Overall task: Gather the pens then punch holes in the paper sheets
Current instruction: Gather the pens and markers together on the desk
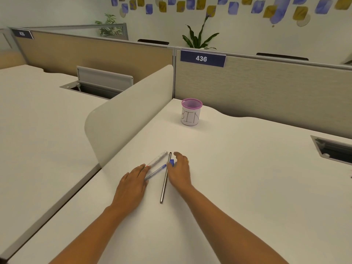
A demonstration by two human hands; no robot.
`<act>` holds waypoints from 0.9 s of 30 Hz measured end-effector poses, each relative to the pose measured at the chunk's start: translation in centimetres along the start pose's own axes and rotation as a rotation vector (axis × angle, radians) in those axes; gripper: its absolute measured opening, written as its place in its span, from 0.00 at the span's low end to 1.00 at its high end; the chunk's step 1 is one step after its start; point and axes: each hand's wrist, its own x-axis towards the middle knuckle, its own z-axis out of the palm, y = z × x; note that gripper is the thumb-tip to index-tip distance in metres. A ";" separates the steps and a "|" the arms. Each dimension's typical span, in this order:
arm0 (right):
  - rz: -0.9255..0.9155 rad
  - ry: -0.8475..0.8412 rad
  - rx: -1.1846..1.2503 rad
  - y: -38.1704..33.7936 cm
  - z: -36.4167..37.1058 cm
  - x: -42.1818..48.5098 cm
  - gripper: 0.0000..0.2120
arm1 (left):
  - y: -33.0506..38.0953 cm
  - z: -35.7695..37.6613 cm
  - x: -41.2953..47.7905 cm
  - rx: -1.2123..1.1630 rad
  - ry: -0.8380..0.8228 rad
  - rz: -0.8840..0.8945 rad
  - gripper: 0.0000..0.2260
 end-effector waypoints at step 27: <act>-0.020 -0.169 -0.253 2.5 -4.0 -2.2 0.23 | 5.3 -0.2 0.7 0.091 -0.053 0.021 0.23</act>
